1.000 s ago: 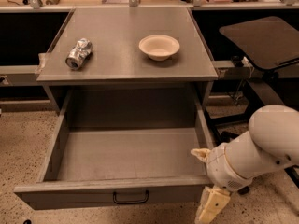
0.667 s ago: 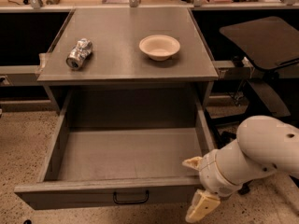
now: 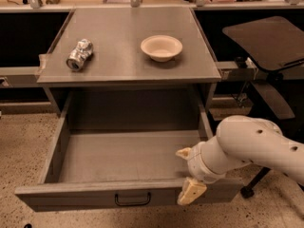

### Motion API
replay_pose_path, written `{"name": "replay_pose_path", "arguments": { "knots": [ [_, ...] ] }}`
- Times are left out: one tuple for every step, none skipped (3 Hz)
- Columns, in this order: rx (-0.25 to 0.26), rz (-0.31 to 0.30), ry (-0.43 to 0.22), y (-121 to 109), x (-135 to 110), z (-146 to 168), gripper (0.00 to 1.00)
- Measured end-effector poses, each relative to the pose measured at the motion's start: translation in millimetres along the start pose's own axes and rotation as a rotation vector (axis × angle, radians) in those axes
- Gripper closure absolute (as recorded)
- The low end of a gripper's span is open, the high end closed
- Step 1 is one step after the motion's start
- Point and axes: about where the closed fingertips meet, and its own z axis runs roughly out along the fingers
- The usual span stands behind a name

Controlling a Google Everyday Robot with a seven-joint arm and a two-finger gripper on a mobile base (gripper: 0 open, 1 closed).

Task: Close top drawer

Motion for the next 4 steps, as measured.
{"name": "replay_pose_path", "arguments": {
  "knots": [
    [0.000, 0.000, 0.000, 0, 0, -1, 0.01],
    [0.079, -0.020, 0.022, -38, -7, 3, 0.00],
    [0.079, -0.020, 0.022, -38, -7, 3, 0.00],
    [0.138, -0.037, 0.044, -40, -8, 6, 0.00]
  ]
}}
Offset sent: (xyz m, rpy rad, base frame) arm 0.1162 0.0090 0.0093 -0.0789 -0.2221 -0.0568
